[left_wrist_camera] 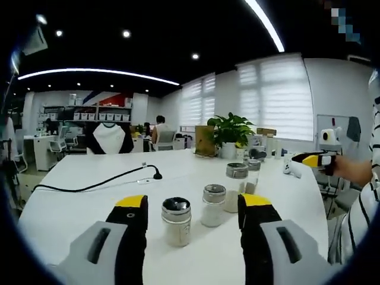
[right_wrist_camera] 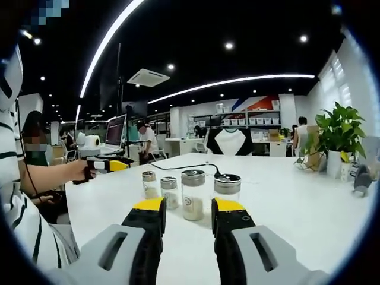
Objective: Rotate the seasoning bottle until the label or dispensing opening points toward the visible target arrow and the bottle remains upright within the marked orientation range
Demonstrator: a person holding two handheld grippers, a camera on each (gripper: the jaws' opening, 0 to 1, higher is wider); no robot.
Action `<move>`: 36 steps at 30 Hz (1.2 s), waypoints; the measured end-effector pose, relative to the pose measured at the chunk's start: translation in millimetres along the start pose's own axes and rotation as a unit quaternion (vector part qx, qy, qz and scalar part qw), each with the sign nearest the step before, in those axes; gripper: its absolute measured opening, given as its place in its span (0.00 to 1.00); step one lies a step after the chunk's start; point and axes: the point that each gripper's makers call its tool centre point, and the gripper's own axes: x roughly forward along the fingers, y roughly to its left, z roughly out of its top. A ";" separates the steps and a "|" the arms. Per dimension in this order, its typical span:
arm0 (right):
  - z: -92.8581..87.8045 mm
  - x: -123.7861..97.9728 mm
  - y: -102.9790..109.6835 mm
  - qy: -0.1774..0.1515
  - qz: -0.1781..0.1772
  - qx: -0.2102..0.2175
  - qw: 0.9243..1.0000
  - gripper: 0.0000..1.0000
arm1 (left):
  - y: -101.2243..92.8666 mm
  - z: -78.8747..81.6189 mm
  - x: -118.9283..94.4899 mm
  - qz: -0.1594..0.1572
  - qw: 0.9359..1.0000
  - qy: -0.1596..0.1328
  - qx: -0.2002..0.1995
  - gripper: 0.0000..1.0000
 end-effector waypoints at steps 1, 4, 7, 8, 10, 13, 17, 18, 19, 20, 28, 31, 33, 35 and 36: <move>0.6 -0.2 -4.5 -0.002 -0.011 -0.004 1.000 0.29 | 0.5 2.4 -1.9 0.004 1.000 -0.005 -0.001 0.82; 0.9 0.1 -8.5 -0.002 -0.020 -0.005 1.000 0.30 | 2.1 11.0 -10.2 0.019 0.999 -0.022 -0.019 0.84; 0.9 1.7 -12.8 0.003 -0.031 -0.017 0.999 0.35 | 4.5 14.3 -16.8 0.035 0.999 -0.028 -0.020 0.87; 1.5 2.2 -13.6 0.003 -0.033 -0.017 0.999 0.36 | 5.4 14.2 -18.7 0.039 0.999 -0.028 -0.021 0.88; 3.6 2.5 -16.8 -0.001 -0.038 -0.013 0.999 0.37 | 6.3 13.3 -21.1 0.045 0.998 -0.027 -0.021 0.91; 7.0 2.9 -23.3 -0.005 -0.045 -0.009 0.999 0.45 | 12.6 11.1 -26.6 0.069 0.997 -0.016 -0.006 0.99; 12.6 4.4 -48.7 -0.027 -0.099 0.022 0.994 0.97 | 14.4 15.5 -35.6 0.079 0.997 -0.023 0.001 1.00; 6.4 1.7 -52.4 -0.012 -0.112 0.035 0.993 0.90 | 15.5 15.6 -37.6 0.082 0.996 -0.024 -0.001 1.00; 6.3 2.8 -50.7 -0.008 -0.096 0.021 0.995 0.92 | 17.2 15.5 -40.1 0.087 0.996 -0.025 -0.001 1.00; 5.0 4.1 -52.0 -0.006 -0.100 0.021 0.995 1.00 | 17.8 15.0 -41.8 0.088 0.996 -0.023 -0.002 1.00; 0.4 6.0 -55.3 0.010 -0.105 -0.004 0.994 1.00 | 22.3 24.6 -56.9 0.099 0.994 -0.049 0.005 1.00; 3.1 6.3 -58.2 0.006 -0.110 -0.012 0.994 1.00 | 22.8 25.1 -58.3 0.103 0.993 -0.049 0.007 1.00; 4.8 7.0 -58.9 0.002 -0.110 -0.011 0.994 1.00 | 21.0 26.6 -59.7 0.105 0.993 -0.056 0.016 1.00; 4.2 7.7 -58.6 0.002 -0.108 -0.013 0.994 1.00 | 18.9 27.7 -61.3 0.110 0.992 -0.061 0.026 1.00; 3.4 7.8 -58.4 0.003 -0.108 -0.016 0.994 1.00 | 17.8 27.9 -61.9 0.109 0.992 -0.062 0.027 1.00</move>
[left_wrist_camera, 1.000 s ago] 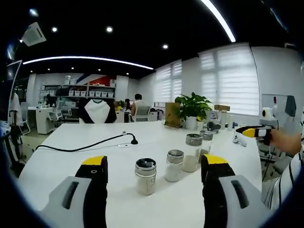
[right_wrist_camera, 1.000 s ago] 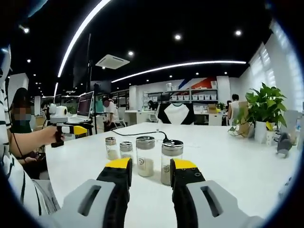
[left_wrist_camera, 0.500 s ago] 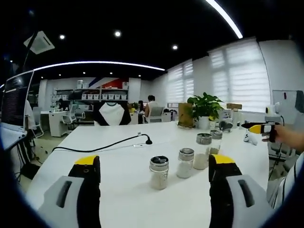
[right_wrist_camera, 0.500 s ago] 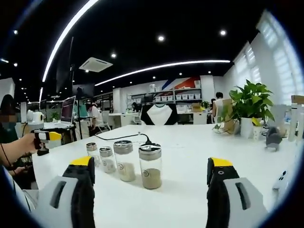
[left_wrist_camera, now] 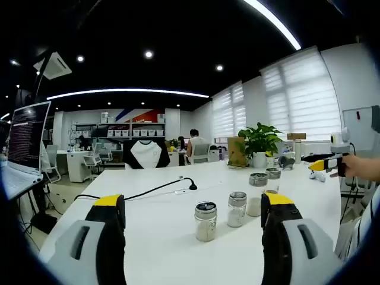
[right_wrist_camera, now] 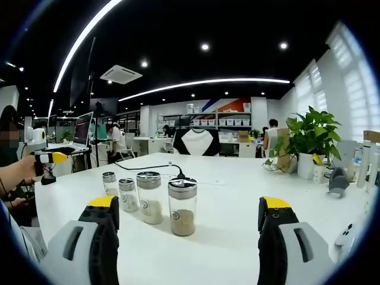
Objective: Rotate the seasoning bottle until the label or dispensing opening points toward the visible target arrow and the bottle remains upright within the marked orientation range
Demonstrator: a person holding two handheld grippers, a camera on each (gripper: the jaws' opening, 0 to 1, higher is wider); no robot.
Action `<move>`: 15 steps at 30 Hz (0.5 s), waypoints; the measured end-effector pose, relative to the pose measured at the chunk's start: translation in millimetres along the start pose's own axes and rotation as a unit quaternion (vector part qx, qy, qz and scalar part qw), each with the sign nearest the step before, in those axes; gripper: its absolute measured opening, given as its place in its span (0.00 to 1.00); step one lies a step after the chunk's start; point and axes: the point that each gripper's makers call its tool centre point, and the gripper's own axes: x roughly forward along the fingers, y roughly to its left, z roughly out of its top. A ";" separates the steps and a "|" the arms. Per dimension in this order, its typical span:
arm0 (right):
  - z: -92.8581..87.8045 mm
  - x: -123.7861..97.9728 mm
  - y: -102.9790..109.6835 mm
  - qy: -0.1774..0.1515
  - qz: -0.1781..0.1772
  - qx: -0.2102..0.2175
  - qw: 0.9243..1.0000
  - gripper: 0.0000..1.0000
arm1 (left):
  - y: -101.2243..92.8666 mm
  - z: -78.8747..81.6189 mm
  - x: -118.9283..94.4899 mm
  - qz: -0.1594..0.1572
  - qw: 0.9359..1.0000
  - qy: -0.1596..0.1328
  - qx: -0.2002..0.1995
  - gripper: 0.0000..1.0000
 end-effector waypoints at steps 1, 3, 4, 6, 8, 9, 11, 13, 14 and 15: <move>-0.6 0.0 -0.4 -0.001 -0.002 -0.010 1.000 1.00 | -2.4 1.7 -0.5 -0.004 1.000 -0.006 -0.001 1.00; -0.8 0.0 0.2 -0.004 -0.001 -0.018 1.000 1.00 | -2.3 1.8 -1.3 0.005 1.000 -0.003 0.012 1.00; 0.1 -0.3 0.8 -0.009 0.000 -0.020 1.000 1.00 | -3.6 4.2 -1.9 0.002 0.999 -0.008 0.038 1.00; 2.1 -0.1 1.0 -0.017 0.001 -0.023 1.000 1.00 | -6.9 9.7 -2.7 0.000 0.999 -0.025 0.047 1.00; 4.1 0.6 0.6 -0.025 0.000 -0.026 0.999 1.00 | -9.8 11.1 -3.0 -0.006 0.999 -0.031 0.029 1.00; 5.8 1.1 0.6 -0.032 0.000 -0.028 0.999 1.00 | -9.1 9.1 -2.8 -0.004 0.999 -0.025 0.019 1.00; 8.0 2.1 1.2 -0.042 0.001 -0.025 0.999 1.00 | -6.5 5.1 -1.9 0.002 1.000 -0.015 0.021 1.00; 10.9 3.2 3.7 -0.057 0.006 -0.027 0.998 1.00 | -6.3 10.9 -2.3 0.006 0.998 -0.038 0.046 1.00; 11.1 3.4 4.6 -0.061 0.008 -0.029 0.998 1.00 | -8.2 14.5 -2.3 0.002 0.998 -0.050 0.048 1.00; 9.9 4.1 5.2 -0.062 0.009 -0.031 0.998 1.00 | -9.8 17.5 -2.7 -0.001 0.997 -0.061 0.049 1.00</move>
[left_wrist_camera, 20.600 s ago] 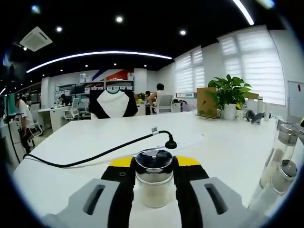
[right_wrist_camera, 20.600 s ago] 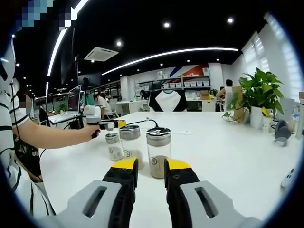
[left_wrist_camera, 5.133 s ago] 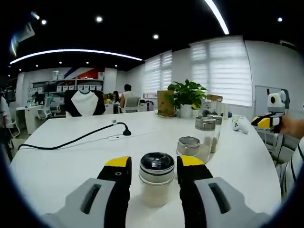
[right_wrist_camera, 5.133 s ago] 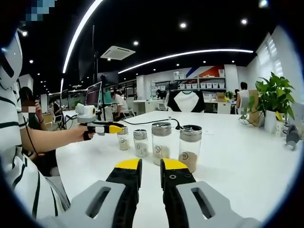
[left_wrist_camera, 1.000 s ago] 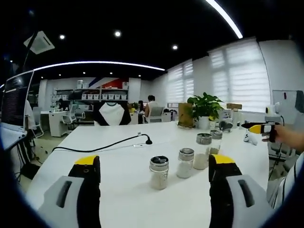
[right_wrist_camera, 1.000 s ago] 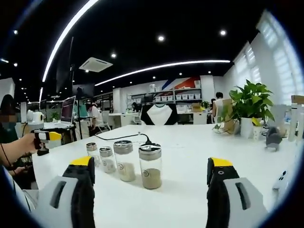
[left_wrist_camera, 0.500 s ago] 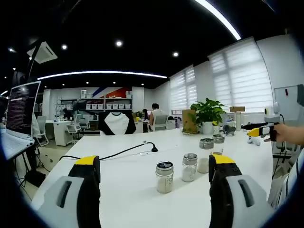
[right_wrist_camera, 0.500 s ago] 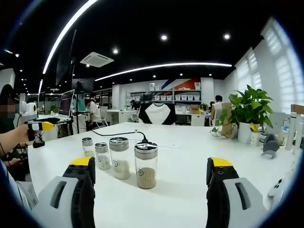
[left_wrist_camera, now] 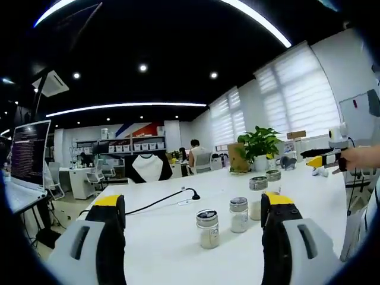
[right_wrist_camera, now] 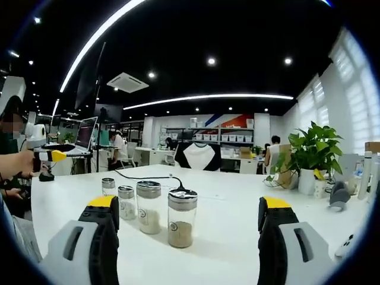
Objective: Rotate the seasoning bottle until the label or dispensing opening points toward the visible target arrow and the bottle remains upright within the marked orientation range
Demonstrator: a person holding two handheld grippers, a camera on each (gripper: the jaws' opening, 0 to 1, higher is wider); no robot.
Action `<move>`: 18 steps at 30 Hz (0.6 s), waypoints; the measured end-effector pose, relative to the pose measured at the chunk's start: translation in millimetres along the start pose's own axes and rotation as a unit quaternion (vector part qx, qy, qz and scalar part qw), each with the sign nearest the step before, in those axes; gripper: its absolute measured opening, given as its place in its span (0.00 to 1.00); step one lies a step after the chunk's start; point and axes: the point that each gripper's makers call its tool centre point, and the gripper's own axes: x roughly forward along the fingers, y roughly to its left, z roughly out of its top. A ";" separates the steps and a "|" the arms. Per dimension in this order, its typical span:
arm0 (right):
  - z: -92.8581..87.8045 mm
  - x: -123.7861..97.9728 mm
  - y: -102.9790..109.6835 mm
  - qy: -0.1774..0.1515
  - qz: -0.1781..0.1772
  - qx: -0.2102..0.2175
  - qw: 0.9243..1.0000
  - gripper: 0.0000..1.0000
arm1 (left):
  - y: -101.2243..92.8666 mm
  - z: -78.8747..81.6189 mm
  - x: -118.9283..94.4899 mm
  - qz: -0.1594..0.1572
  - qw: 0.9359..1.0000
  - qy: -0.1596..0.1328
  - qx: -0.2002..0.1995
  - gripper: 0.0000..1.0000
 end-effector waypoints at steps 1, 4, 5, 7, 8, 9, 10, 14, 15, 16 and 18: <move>-1.2 0.6 0.0 0.002 0.001 0.001 1.000 1.00 | 0.2 -1.0 0.1 0.001 1.000 0.002 0.000 1.00; -6.9 2.4 -2.1 0.005 -0.002 0.008 1.000 1.00 | 0.6 -4.4 1.5 0.001 1.000 0.002 0.018 1.00; -7.7 2.6 -2.7 0.005 -0.002 0.010 1.000 1.00 | 0.7 -4.5 1.7 0.001 1.000 0.002 0.017 1.00; -10.5 3.9 -3.6 0.010 -0.003 0.020 1.000 1.00 | 1.9 -10.1 2.4 0.003 1.000 0.020 -0.010 1.00; -10.3 4.2 -3.3 0.009 -0.003 0.020 1.000 1.00 | 3.3 -12.4 2.5 0.006 0.999 0.028 -0.023 1.00; -9.8 5.4 -2.5 0.007 -0.002 0.017 1.000 1.00 | 5.0 -12.2 3.4 0.007 0.999 0.027 -0.024 1.00; -9.8 6.8 -1.9 0.006 -0.002 0.014 1.000 1.00 | 6.7 -11.4 3.6 0.007 1.000 0.022 -0.017 1.00; -16.8 11.7 1.5 0.018 0.001 0.020 1.000 1.00 | 8.4 -15.1 2.3 0.011 1.000 0.021 -0.016 1.00; -17.3 12.2 2.6 0.017 0.002 0.018 1.000 1.00 | 7.4 -18.3 2.2 0.009 1.000 0.022 -0.015 1.00; -17.8 12.9 3.7 0.017 0.003 0.016 1.000 1.00 | 7.1 -18.8 2.5 0.007 1.000 0.017 -0.010 1.00; -21.9 15.4 7.3 0.026 0.011 0.018 0.999 1.00 | 4.9 -19.2 5.8 0.000 1.000 0.015 0.004 1.00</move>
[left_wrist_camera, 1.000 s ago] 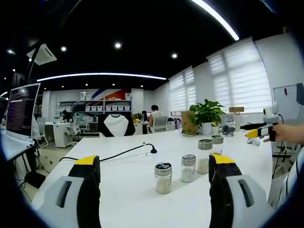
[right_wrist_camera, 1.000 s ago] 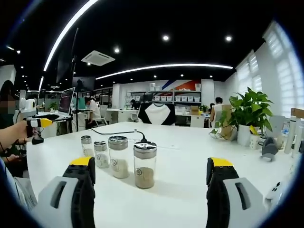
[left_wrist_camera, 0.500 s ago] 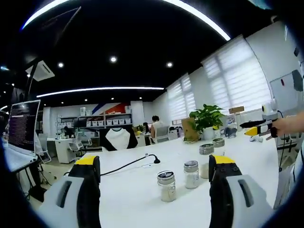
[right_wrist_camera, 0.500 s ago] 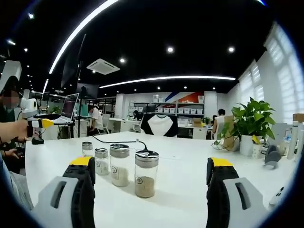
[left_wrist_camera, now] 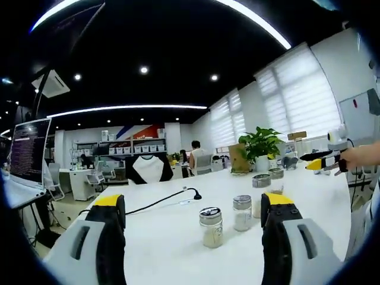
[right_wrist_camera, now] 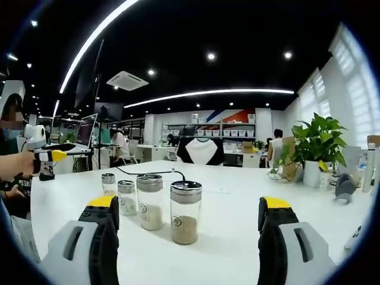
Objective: Rotate the seasoning bottle until the label or dispensing opening points toward the visible target arrow and the bottle remains upright within the marked orientation range
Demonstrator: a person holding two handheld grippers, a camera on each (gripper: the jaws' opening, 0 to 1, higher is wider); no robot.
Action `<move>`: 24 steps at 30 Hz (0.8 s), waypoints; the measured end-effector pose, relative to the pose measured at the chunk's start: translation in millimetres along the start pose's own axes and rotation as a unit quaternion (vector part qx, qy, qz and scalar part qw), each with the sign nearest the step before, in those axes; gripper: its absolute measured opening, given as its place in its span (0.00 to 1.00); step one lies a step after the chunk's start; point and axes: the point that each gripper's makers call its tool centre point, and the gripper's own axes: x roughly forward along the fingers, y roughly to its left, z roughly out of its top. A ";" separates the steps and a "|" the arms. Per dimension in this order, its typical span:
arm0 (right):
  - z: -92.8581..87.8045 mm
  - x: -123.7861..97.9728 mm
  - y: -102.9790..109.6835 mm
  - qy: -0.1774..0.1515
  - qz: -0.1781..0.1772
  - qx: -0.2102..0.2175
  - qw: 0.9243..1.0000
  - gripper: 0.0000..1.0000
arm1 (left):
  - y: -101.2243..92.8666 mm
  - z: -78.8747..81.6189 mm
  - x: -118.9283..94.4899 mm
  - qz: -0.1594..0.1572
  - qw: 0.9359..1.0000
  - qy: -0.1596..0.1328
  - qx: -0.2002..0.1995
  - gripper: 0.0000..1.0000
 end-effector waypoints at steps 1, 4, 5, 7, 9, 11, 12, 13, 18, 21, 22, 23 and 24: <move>-1.1 1.0 0.9 0.003 0.002 -0.002 1.000 1.00 | -0.6 -0.8 2.3 -0.001 1.000 0.005 0.000 1.00; 2.4 4.3 13.3 -0.003 0.026 -0.032 0.999 1.00 | -4.7 -4.4 13.3 -0.006 1.000 0.022 -0.001 1.00; 2.4 4.9 14.4 -0.004 0.027 -0.035 0.999 1.00 | -6.3 -4.6 15.2 -0.007 1.000 0.021 -0.002 1.00; -0.9 6.3 13.3 0.005 0.023 -0.030 0.999 1.00 | -8.8 -5.4 18.8 -0.008 1.000 0.016 -0.013 1.00; -3.2 5.8 11.3 0.012 0.021 -0.022 0.999 1.00 | -11.1 -4.2 21.3 -0.010 0.999 0.002 -0.044 1.00; -1.3 4.7 8.4 0.008 0.014 -0.034 0.999 1.00 | -13.2 0.7 21.7 -0.011 0.998 -0.013 -0.065 1.00; -1.7 4.5 8.0 0.010 0.014 -0.034 0.999 1.00 | -13.7 3.0 20.7 -0.014 0.998 -0.018 -0.060 1.00; -3.1 3.5 5.3 0.020 0.008 -0.028 0.999 1.00 | -15.7 6.2 19.8 -0.018 0.999 -0.024 -0.045 1.00; 7.7 5.4 5.0 0.005 0.004 -0.036 0.999 1.00 | -18.2 0.0 21.7 -0.024 1.000 -0.004 -0.009 1.00; 5.6 9.4 9.3 0.017 0.008 -0.020 1.000 1.00 | -16.8 -7.6 21.9 -0.024 0.999 0.003 -0.026 1.00; 6.2 9.8 12.0 0.017 0.012 -0.024 0.999 1.00 | -15.7 -9.6 21.0 -0.022 0.999 0.006 -0.040 1.00; 11.4 9.3 16.3 0.006 0.018 -0.041 0.999 1.00 | -14.2 -8.9 19.4 -0.019 0.998 0.003 -0.061 1.00; 21.6 9.0 22.2 -0.021 0.028 -0.054 0.998 1.00 | -14.1 -6.8 17.0 -0.024 0.997 0.002 -0.071 1.00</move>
